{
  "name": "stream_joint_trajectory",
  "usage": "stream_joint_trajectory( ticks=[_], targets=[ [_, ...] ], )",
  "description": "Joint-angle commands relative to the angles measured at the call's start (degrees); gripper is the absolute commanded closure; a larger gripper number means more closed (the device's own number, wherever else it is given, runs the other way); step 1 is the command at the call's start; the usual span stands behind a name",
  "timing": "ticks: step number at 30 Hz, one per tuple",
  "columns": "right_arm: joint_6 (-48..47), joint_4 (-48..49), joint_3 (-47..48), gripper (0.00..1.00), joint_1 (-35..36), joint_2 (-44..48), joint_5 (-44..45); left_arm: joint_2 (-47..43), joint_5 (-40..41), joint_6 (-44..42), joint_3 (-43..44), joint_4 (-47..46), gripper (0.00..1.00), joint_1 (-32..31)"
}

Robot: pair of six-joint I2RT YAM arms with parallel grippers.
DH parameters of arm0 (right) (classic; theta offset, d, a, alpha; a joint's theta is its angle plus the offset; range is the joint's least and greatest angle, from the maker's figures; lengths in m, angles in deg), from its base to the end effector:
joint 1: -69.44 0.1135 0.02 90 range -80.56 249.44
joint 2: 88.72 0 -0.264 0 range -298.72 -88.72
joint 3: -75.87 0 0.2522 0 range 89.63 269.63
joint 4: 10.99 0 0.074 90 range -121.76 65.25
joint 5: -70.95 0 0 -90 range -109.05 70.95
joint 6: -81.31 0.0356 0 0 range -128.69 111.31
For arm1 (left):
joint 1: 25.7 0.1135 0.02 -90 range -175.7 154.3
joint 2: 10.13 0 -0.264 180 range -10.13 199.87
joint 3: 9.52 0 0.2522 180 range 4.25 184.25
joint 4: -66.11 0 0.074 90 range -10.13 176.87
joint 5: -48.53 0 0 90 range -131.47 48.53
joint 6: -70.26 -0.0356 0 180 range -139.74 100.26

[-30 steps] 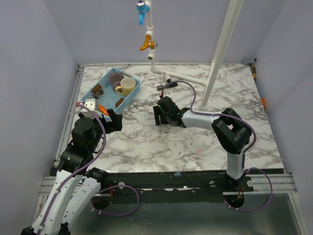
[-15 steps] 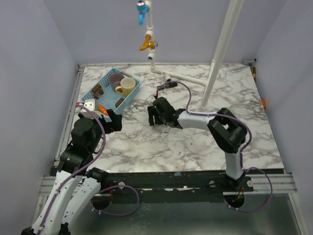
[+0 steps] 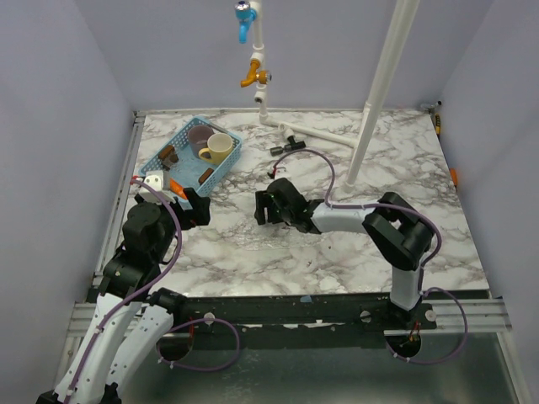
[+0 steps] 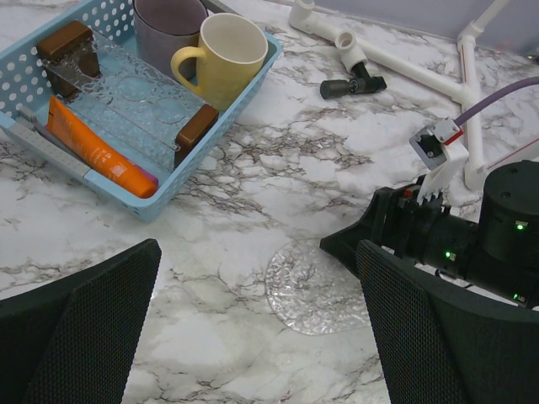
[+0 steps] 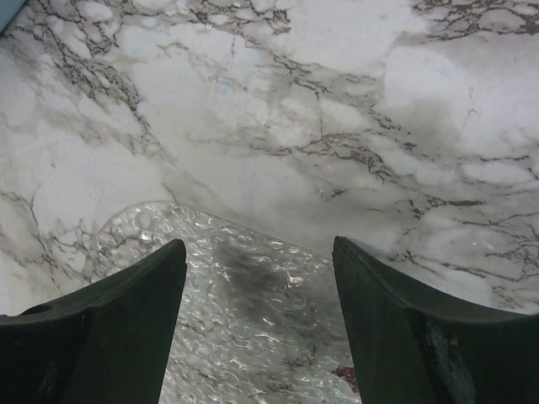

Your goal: Prepare toiletry sets of a toothbrush and toothpaste on the tray

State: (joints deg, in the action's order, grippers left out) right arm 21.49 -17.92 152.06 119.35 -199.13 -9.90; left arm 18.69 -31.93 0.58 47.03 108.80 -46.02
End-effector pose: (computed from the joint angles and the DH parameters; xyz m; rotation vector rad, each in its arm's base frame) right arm 0.2637 0.3045 0.1473 -0.3167 2.3172 0.5397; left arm 0.1121 -0.0352 0.3299 -0.1178 1.8383 -0.3463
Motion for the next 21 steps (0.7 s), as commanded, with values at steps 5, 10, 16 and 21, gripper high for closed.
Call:
stream_joint_trajectory(
  ticks=[5,10,16,21],
  targets=[
    [4.2,-12.0,-10.2,0.26,2.7,-1.3,-3.5,-0.2,1.0,-0.5,0.3,0.7,0.01,0.3],
    [6.7,-11.9,-13.5,0.26,3.5,0.9,-1.7,-0.2,1.1,-0.4,0.2,0.7,0.01,0.3],
    [9.0,-11.8,-17.5,0.26,4.0,3.5,-0.3,-0.1,1.1,-0.4,0.2,0.7,0.01,0.3],
    [11.2,-12.6,-19.7,0.26,4.3,6.0,1.7,-0.1,1.0,-0.4,0.1,0.7,0.01,0.3]
  ],
)
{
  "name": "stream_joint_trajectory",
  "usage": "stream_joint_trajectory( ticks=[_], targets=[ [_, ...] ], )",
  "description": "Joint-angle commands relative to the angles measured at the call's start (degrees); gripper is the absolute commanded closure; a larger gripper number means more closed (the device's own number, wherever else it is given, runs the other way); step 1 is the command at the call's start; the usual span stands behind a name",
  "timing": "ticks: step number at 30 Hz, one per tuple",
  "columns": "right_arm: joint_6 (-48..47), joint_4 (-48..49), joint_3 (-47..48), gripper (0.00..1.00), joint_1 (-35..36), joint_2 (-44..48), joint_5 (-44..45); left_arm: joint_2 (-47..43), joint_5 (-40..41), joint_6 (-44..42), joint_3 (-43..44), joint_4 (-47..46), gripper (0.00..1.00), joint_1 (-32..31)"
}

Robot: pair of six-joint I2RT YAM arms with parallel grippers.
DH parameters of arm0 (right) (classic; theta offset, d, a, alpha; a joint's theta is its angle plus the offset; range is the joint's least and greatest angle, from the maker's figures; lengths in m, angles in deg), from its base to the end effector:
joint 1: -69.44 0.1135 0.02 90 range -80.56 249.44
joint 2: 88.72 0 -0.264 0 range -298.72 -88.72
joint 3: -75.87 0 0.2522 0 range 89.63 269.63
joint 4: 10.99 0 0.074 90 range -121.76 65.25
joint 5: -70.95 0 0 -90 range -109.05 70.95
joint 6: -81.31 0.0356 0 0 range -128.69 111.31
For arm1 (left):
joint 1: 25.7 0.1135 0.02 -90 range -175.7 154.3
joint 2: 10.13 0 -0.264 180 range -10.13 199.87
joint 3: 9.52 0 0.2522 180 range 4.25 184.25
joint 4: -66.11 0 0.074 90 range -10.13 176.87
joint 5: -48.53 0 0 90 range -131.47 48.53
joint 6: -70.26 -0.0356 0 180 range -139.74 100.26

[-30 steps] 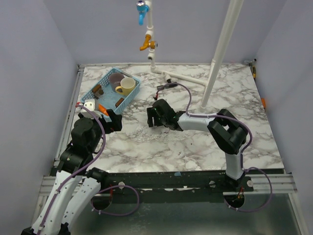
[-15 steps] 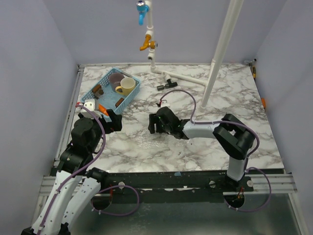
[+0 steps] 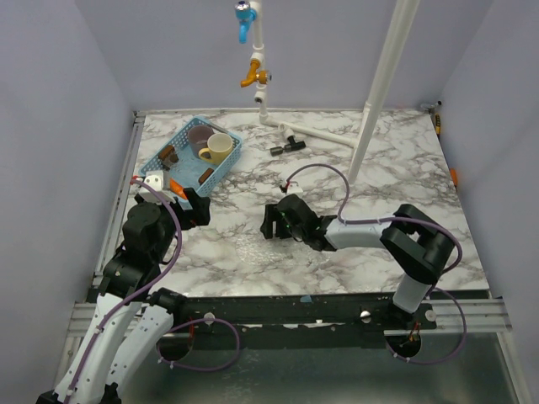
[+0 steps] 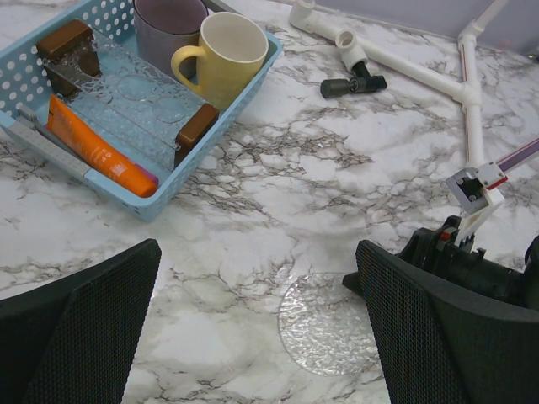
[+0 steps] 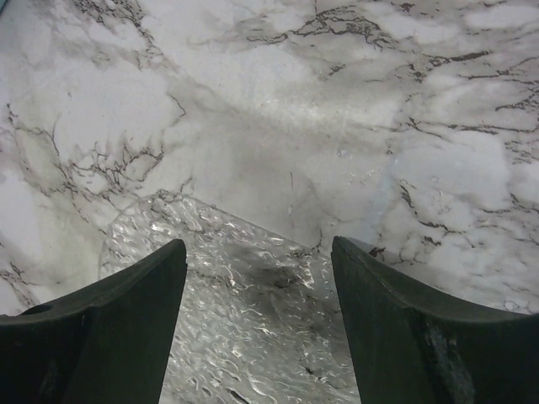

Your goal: Prepare toiletry sets of a toothbrush and toothpaste on the tray

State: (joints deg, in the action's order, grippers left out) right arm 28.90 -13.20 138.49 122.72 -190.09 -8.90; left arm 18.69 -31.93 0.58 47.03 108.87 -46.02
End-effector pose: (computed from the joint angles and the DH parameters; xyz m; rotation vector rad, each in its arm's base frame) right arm 0.2149 0.2777 0.1430 -0.2265 2.3414 0.6174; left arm 0.1121 -0.0352 0.3298 -0.1177 1.8395 -0.3460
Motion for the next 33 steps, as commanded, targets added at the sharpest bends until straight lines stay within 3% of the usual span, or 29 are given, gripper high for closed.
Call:
stream_joint_trajectory(
  ticks=[1,19,33],
  targets=[
    [3.9,-17.5,-6.4,0.26,0.9,-2.7,1.2,-0.1,1.0,-0.4,0.2,0.6,0.01,0.3],
    [1.6,-16.3,-6.1,0.25,4.0,-1.8,-3.2,-0.5,1.4,-0.5,0.2,0.7,0.01,0.3],
    [2.5,-19.9,-1.7,0.23,6.1,-1.8,3.2,0.4,3.5,0.5,0.3,0.8,0.01,0.3]
  ],
)
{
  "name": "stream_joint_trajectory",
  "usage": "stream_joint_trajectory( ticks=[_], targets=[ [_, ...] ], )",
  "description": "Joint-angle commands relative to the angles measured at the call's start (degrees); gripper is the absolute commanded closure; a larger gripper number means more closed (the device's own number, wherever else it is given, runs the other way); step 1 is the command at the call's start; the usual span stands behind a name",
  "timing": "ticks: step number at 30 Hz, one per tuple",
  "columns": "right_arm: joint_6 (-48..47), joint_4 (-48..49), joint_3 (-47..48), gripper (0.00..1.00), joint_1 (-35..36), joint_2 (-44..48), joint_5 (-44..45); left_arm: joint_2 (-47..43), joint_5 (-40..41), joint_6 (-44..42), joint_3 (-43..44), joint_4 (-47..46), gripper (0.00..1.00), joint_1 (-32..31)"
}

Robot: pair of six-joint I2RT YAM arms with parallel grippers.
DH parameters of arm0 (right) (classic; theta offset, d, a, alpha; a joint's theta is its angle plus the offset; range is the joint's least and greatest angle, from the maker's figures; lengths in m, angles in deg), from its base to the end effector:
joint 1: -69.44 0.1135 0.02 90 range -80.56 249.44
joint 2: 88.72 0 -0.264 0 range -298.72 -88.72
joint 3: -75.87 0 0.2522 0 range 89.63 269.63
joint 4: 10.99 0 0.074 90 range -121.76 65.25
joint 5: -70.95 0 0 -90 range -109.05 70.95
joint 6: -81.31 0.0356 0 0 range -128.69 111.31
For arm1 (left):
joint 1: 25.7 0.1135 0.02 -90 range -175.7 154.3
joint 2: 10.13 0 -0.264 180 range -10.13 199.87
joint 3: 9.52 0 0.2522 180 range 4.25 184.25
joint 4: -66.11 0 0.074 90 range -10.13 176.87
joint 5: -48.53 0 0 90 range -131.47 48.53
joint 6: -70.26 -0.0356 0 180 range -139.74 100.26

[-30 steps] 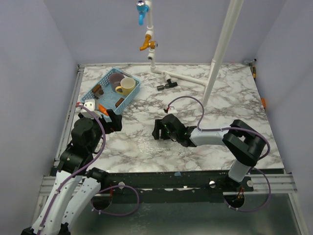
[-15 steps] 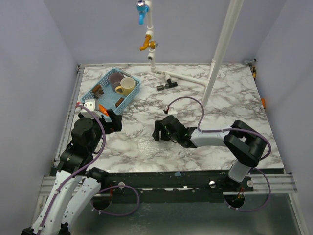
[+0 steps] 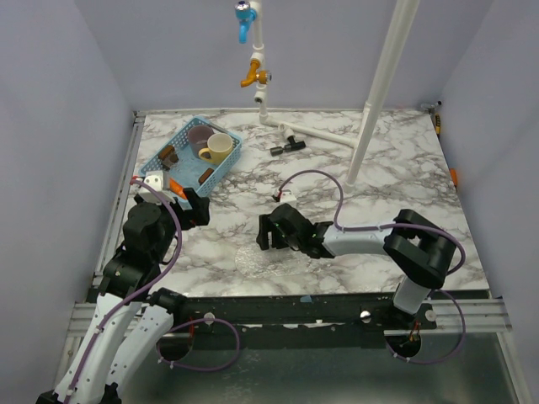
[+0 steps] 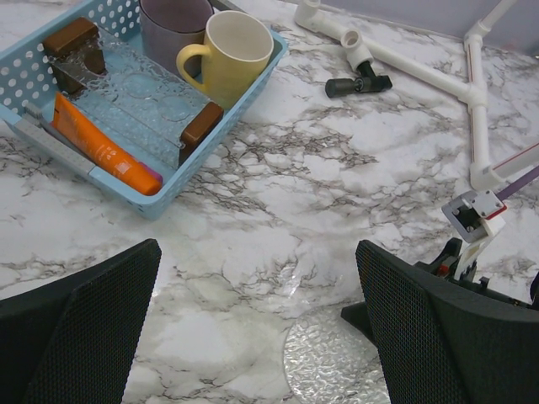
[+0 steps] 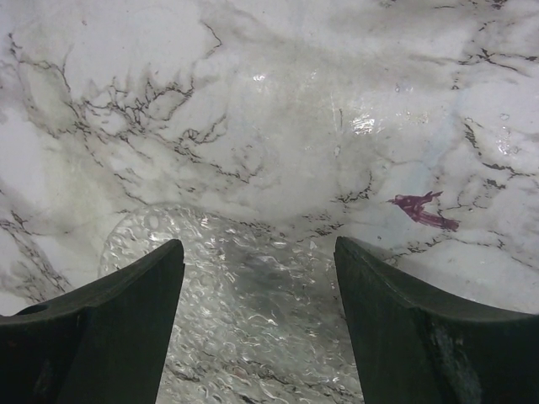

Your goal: Prepare toiletry sets of a toothbrush and toothpaste on the tray

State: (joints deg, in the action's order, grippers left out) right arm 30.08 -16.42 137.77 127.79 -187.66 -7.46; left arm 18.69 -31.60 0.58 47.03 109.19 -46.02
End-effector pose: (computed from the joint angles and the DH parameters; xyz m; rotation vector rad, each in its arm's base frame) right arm 0.1859 0.2879 0.1489 -0.2994 2.3596 0.6247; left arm 0.1119 -0.0349 0.3292 -0.1214 1.8440 -0.3390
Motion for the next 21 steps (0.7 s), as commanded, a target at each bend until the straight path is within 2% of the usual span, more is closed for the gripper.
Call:
stream_joint_trajectory(
  ticks=[1,5,9,15,21],
  targets=[
    [1.1,-17.3,-0.1,0.23,1.0,-4.0,2.9,0.9,4.0,0.8,0.4,0.6,0.01,0.3],
    [-0.6,-20.5,4.0,0.21,0.9,-2.6,7.2,3.8,8.7,4.5,1.1,2.2,0.01,0.5],
    [-2.5,-23.5,7.4,0.20,0.9,-0.3,9.8,7.1,7.0,6.6,2.6,3.0,0.01,1.9],
    [-4.1,-26.1,8.9,0.20,0.9,4.7,10.9,13.7,2.8,8.3,5.4,3.3,0.01,8.8],
    [-4.6,-28.1,8.5,0.20,0.9,10.2,10.5,23.8,4.1,12.6,9.0,4.8,0.01,14.6]
  ],
)
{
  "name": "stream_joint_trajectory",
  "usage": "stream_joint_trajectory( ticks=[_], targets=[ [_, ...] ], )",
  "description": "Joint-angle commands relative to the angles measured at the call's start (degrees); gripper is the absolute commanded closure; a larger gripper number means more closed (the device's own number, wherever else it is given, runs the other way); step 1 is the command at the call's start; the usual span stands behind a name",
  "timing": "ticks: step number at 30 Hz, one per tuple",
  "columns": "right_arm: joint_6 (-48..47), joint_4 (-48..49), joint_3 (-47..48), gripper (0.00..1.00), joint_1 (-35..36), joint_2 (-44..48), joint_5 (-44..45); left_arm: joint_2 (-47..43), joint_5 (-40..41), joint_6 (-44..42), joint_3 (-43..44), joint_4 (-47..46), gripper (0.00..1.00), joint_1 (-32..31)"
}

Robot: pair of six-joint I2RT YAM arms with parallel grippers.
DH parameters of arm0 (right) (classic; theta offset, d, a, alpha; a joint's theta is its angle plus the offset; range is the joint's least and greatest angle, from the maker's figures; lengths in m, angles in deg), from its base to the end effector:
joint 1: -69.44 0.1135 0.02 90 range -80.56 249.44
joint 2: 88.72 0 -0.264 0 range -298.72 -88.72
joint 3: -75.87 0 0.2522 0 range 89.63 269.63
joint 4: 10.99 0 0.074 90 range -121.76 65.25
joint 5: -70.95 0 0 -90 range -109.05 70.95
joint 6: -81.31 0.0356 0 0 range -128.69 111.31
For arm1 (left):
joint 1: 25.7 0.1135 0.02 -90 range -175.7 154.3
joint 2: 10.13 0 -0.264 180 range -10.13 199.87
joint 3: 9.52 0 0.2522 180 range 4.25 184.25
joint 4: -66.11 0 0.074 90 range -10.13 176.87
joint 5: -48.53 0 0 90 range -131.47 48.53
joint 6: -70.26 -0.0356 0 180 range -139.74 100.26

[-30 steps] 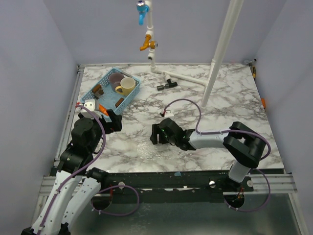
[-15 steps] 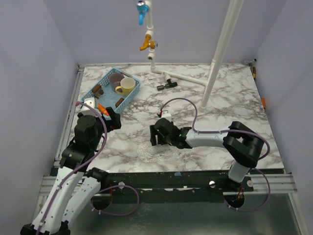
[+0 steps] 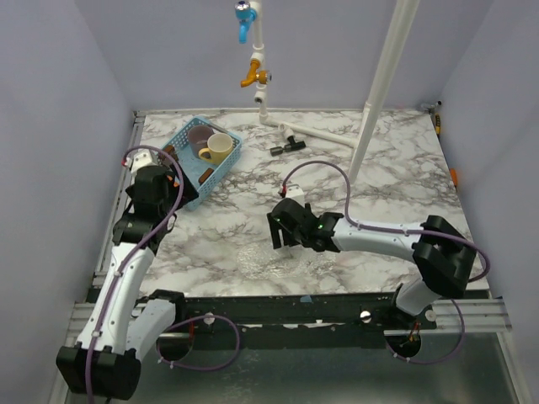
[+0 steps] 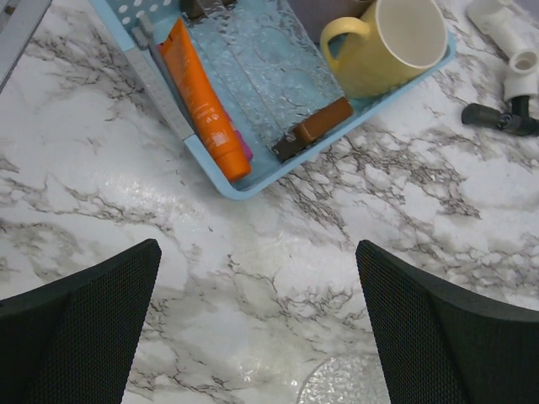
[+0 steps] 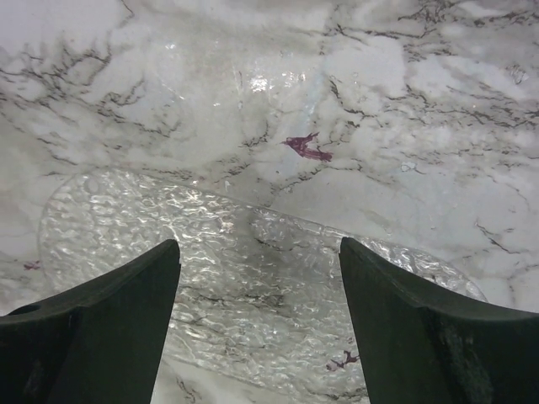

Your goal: Prepare toiletry sets of a toothbrush and toothpaste on the tray

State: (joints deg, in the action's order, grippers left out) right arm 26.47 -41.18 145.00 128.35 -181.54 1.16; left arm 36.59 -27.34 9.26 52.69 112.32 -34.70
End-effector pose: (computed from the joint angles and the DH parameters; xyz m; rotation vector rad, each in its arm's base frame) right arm 0.1795 0.2739 0.1891 -0.3645 2.4249 0.2868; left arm 0.1745 -0.0188 0.3176 -0.5074 2.0298 -0.1421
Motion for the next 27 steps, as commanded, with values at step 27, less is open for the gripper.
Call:
stream_joint_trajectory(
  ticks=[27],
  targets=[
    [-1.2,-3.6,-7.1,0.20,0.4,17.5,-4.0,45.4,-13.1,7.7,24.5,4.8,0.27,24.3]
  ],
)
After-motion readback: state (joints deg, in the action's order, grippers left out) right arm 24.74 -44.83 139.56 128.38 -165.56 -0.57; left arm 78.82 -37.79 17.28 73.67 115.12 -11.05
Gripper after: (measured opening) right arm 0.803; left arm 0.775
